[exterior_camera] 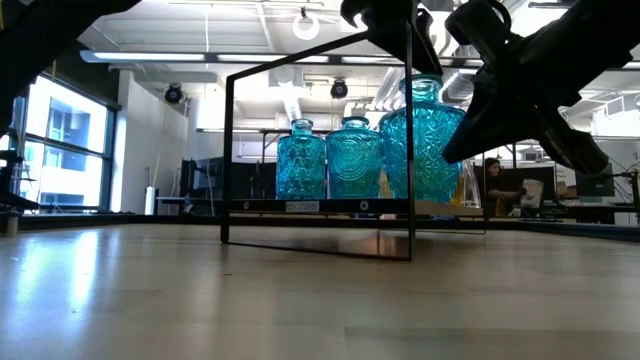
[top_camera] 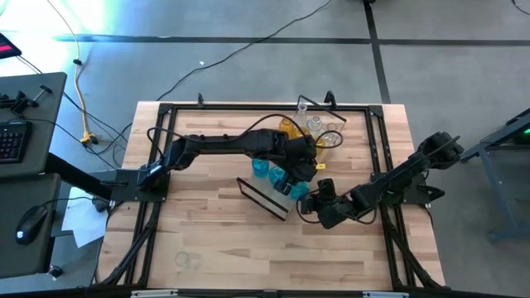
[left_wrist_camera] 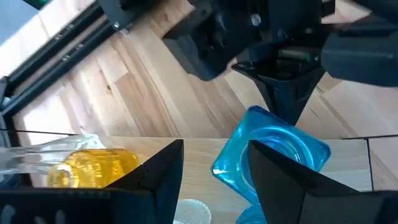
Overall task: Sort vases onto shelf
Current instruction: Put the blue vase on the shelf and align with the other blue vase
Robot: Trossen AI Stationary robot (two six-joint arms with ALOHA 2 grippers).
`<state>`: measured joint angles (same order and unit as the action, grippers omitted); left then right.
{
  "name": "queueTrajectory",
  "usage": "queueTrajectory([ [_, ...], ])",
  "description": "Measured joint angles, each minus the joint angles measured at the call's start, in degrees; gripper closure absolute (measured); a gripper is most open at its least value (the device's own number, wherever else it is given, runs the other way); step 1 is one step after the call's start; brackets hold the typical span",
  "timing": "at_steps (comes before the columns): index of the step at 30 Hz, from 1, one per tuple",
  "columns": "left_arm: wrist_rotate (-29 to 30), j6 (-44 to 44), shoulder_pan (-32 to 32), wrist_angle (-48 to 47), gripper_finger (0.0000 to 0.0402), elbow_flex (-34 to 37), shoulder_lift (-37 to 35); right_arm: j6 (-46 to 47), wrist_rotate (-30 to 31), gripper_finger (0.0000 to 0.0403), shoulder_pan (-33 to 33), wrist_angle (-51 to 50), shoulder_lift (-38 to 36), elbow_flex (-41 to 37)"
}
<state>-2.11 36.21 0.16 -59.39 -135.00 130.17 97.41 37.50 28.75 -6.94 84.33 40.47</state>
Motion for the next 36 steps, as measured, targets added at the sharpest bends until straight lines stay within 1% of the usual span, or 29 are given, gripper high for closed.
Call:
queueTrajectory([
  [5, 0.7, -1.1, 0.0, -0.2, 0.0231, 0.0, -1.0, -0.4, 0.0, 0.0403, 0.0, 0.1, 0.0, 0.0],
  [12, 5.0, -2.2, 0.2, -0.3, 0.0231, 0.0, -3.4, -0.4, -0.2, 0.0403, 0.0, 0.2, 0.0, 0.0],
  [19, 5.9, -7.4, 0.2, -0.8, 0.0231, 0.0, -7.3, 0.0, -3.4, 0.0403, 0.0, -2.5, 0.0, 0.0],
  [23, 5.8, -11.1, 0.2, -1.0, 0.0231, 0.0, -10.4, 1.1, -3.8, 0.0403, 0.2, -4.4, 0.0, -0.1],
  [28, 5.8, -15.0, -0.2, -3.4, 0.0231, 0.0, -14.7, 2.8, -3.6, 0.0403, 0.2, -7.6, 0.0, -0.1],
  [36, 3.9, -21.8, -2.3, -12.4, 0.0231, 0.0, -21.3, 3.3, -1.3, 0.0403, 0.1, -7.8, 0.0, -0.1],
])
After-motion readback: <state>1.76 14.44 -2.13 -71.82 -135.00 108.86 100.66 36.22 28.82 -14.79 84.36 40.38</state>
